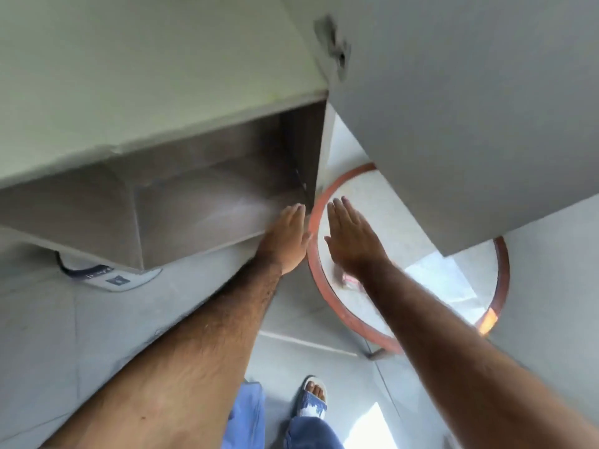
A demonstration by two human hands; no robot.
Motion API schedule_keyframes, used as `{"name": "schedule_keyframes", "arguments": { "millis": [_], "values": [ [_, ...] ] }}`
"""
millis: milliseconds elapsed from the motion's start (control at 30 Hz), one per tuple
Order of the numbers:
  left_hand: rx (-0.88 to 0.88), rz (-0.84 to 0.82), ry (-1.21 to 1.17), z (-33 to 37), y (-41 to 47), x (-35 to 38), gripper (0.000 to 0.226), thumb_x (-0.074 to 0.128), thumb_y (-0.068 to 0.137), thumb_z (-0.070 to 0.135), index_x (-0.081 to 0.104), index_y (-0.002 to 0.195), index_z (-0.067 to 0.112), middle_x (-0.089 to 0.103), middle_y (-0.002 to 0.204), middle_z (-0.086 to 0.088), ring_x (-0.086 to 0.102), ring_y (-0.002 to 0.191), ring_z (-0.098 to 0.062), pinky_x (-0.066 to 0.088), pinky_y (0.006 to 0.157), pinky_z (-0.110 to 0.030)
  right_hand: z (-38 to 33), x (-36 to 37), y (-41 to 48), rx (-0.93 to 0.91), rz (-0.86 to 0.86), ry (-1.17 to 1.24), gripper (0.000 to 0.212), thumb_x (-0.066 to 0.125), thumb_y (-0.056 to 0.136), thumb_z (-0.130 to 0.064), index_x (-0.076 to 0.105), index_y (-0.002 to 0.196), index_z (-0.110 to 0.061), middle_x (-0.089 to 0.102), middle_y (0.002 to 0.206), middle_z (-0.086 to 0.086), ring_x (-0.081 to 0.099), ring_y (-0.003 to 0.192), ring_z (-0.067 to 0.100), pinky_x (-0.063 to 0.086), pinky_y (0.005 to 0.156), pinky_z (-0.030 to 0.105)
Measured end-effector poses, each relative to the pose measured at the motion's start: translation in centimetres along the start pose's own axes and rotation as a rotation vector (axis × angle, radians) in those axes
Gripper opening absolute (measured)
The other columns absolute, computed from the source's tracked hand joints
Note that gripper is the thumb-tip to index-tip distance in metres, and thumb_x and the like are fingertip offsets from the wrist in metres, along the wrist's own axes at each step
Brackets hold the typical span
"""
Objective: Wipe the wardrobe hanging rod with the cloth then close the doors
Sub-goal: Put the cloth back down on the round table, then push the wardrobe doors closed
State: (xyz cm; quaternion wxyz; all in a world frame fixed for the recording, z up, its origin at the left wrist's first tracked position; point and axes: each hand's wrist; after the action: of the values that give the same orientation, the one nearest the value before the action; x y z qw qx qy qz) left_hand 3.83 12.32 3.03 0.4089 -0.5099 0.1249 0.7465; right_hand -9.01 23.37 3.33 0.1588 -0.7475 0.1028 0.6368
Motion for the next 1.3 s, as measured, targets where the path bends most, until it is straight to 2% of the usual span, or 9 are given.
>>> {"name": "schedule_keyframes", "arguments": {
  "millis": [67,133,300,567,767,1000,1067,1167,1300],
  "values": [
    [0.075,0.129,0.111,-0.5,-0.2,-6.6,0.065,0.046,0.108,0.032,0.021,0.161,0.004,0.024,0.17,-0.016,0.02,0.159,-0.031,0.02,0.129,-0.042,-1.9,-5.0,2.6,-0.045,0.19,-0.052,0.056,0.049,0.104,-0.015,0.04,0.154,0.007,0.042,0.162,0.027,0.038,0.153,0.042,0.04,0.123,0.053],
    [0.126,0.241,0.206,-0.6,-0.8,-13.6,0.066,0.046,0.107,0.034,0.023,0.16,0.001,0.028,0.168,-0.019,0.023,0.158,-0.035,0.021,0.13,-0.045,-4.2,-11.5,4.6,-0.069,0.28,-0.11,0.058,0.038,0.104,-0.025,0.042,0.152,0.008,0.044,0.159,0.028,0.042,0.151,0.041,0.04,0.122,0.054],
    [0.24,0.502,0.369,2.1,-2.6,-30.5,0.068,0.037,0.107,0.043,0.027,0.159,0.0,0.032,0.166,-0.019,0.028,0.156,-0.037,0.027,0.127,-0.051,-9.0,-27.8,6.9,-0.124,0.488,-0.198,0.069,0.035,0.11,-0.036,0.016,0.163,0.004,0.012,0.174,0.021,0.008,0.164,0.035,0.011,0.134,0.051],
    [0.386,0.875,0.409,14.0,-6.2,-51.9,0.068,0.03,0.109,0.048,0.024,0.161,0.005,0.027,0.17,-0.014,0.021,0.159,-0.03,0.021,0.13,-0.049,-13.0,-49.7,3.1,-0.089,0.89,-0.252,0.067,0.028,0.113,-0.036,0.01,0.164,0.002,0.005,0.175,0.021,0.003,0.164,0.034,0.011,0.134,0.053],
    [0.733,1.135,0.504,25.7,-10.1,-60.1,0.065,0.03,0.111,0.045,0.022,0.162,0.007,0.024,0.171,-0.011,0.018,0.16,-0.027,0.019,0.13,-0.049,-12.0,-59.6,-4.5,0.033,1.327,-0.146,0.065,0.037,0.112,-0.032,0.016,0.164,0.001,0.013,0.174,0.021,0.011,0.164,0.034,0.017,0.133,0.052],
    [1.221,1.325,0.761,41.7,-15.5,-62.3,0.062,0.035,0.112,0.038,0.027,0.159,-0.001,0.026,0.169,-0.019,0.023,0.159,-0.031,0.024,0.128,-0.047,-5.0,-63.7,-14.8,0.133,1.81,0.152,0.076,0.044,0.107,-0.036,0.018,0.159,0.012,0.015,0.169,0.034,0.012,0.161,0.046,0.011,0.135,0.052],
    [1.313,1.341,0.893,45.3,-16.5,-62.2,0.063,0.03,0.112,0.041,0.026,0.16,0.0,0.025,0.169,-0.017,0.022,0.159,-0.03,0.023,0.128,-0.047,-2.2,-63.4,-15.3,0.142,1.845,0.306,0.081,0.034,0.108,-0.046,0.013,0.16,0.012,0.01,0.171,0.032,0.008,0.162,0.043,0.012,0.133,0.056],
    [1.407,1.289,1.099,49.9,-17.1,-61.9,0.063,0.023,0.113,0.044,0.028,0.16,0.002,0.028,0.169,-0.017,0.022,0.159,-0.03,0.021,0.129,-0.048,0.6,-62.2,-14.1,0.119,1.67,0.438,0.092,0.021,0.105,-0.066,0.003,0.165,0.001,-0.001,0.176,0.02,-0.001,0.165,0.029,0.013,0.132,0.058],
    [1.383,1.213,1.292,52.3,-16.3,-61.9,0.07,0.018,0.112,0.05,0.054,0.144,-0.001,0.057,0.151,-0.015,0.036,0.154,-0.032,0.021,0.129,-0.05,1.2,-60.6,-12.6,0.038,1.456,0.371,0.095,0.017,0.1,-0.078,0.0,0.167,-0.013,-0.005,0.177,0.004,-0.006,0.165,0.016,0.013,0.134,0.054]
  ]
}}
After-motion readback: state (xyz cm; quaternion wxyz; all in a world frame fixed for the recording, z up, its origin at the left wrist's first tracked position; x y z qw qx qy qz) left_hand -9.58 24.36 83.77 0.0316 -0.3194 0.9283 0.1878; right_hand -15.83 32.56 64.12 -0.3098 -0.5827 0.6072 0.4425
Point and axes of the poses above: each hand's wrist, its own y-axis towards the middle knuckle, its own x-axis out of the palm, z = x × y
